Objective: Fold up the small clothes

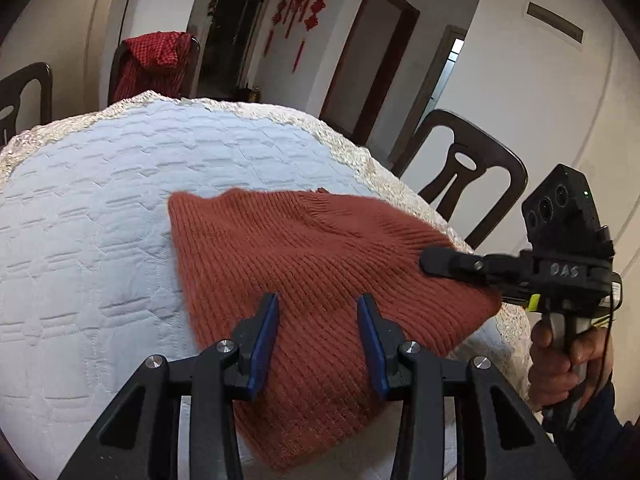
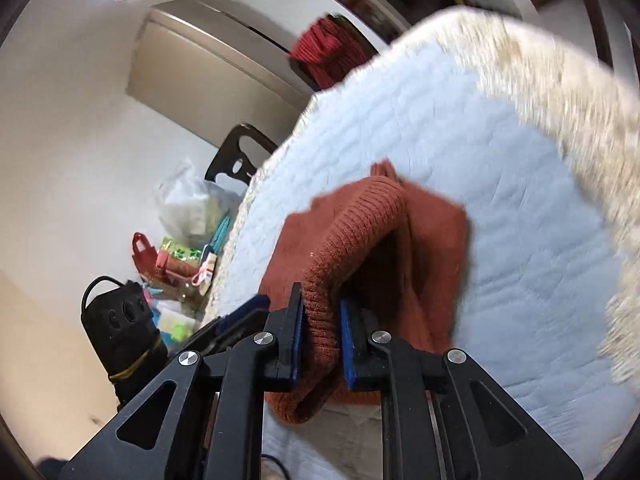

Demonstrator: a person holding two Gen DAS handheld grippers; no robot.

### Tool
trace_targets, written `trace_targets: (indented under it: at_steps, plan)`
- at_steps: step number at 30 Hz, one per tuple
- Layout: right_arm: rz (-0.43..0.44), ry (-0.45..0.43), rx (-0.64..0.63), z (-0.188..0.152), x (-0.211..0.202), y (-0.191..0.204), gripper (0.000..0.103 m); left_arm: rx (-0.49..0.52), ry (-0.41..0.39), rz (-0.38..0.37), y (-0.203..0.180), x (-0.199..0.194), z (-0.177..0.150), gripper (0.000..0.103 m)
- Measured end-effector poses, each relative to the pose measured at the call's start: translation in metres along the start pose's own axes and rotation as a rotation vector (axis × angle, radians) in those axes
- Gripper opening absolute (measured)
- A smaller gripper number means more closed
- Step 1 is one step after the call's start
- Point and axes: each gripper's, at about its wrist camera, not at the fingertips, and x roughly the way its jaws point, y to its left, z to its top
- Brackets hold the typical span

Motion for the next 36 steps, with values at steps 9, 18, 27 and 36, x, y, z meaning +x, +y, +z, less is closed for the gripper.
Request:
trace_targets:
  at_steps: [9,18,27,36]
  plan:
    - [-0.046,0.020,-0.034,-0.005,0.006,-0.016,0.015,0.042,-0.028,0.015,-0.009,-0.012,0.000,0.043]
    - [-0.038,0.041,-0.012,-0.006,0.011,-0.027,0.017,0.048,-0.026,0.051,-0.007,-0.007,-0.013,0.043]
    - [-0.107,-0.063,-0.234,-0.010,-0.035,0.030,0.019,0.016,-0.057,0.034,-0.002,-0.037,-0.014,0.043]
    - [-0.288,0.051,-0.385,-0.045,0.004,0.019,0.000,0.083,-0.042,0.103,-0.014,-0.020,-0.036,0.043]
